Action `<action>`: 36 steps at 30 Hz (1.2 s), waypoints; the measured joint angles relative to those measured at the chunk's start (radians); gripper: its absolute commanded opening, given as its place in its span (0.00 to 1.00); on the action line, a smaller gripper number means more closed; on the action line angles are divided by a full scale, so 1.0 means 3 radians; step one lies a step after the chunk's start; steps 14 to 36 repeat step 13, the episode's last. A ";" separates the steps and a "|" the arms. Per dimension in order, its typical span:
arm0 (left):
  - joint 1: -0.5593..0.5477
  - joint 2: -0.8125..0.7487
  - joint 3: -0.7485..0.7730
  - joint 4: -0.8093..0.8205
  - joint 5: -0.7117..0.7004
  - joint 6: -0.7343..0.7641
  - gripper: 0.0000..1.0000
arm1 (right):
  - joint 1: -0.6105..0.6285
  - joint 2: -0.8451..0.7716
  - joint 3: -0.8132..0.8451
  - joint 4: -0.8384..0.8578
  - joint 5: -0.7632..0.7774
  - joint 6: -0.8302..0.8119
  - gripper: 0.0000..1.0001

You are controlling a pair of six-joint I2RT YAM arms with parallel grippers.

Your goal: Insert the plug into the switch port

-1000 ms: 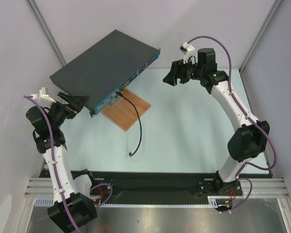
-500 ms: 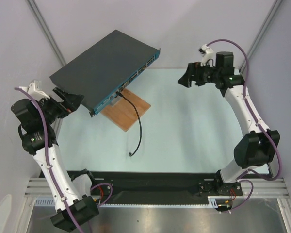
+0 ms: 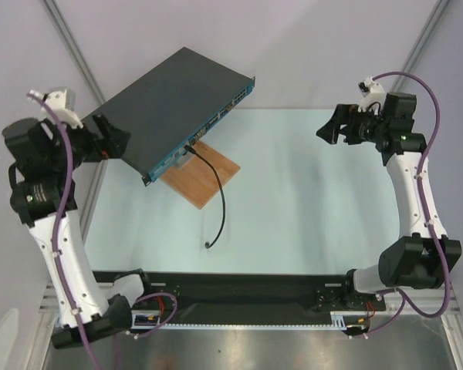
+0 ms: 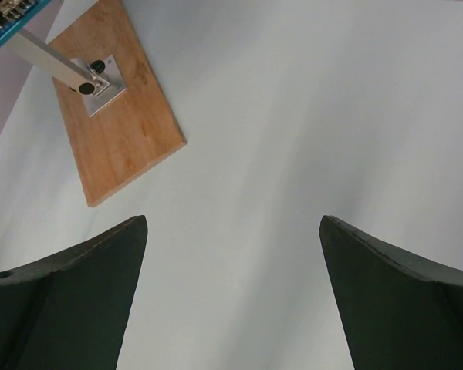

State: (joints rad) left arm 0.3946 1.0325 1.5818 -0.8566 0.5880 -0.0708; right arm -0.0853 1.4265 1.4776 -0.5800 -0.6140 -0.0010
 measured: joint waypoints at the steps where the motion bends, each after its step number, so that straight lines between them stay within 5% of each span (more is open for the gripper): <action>1: -0.0164 0.0100 0.0117 -0.0019 -0.0112 0.0027 1.00 | 0.0011 -0.0028 0.0000 0.0000 0.0000 0.0001 1.00; 13: -0.1607 0.0563 0.0268 -0.0046 -0.1100 0.0253 1.00 | 0.0281 -0.0090 -0.0008 -0.0116 0.0163 -0.0036 1.00; 36: -0.1607 0.0563 0.0268 -0.0046 -0.1100 0.0253 1.00 | 0.0281 -0.0090 -0.0008 -0.0116 0.0163 -0.0036 1.00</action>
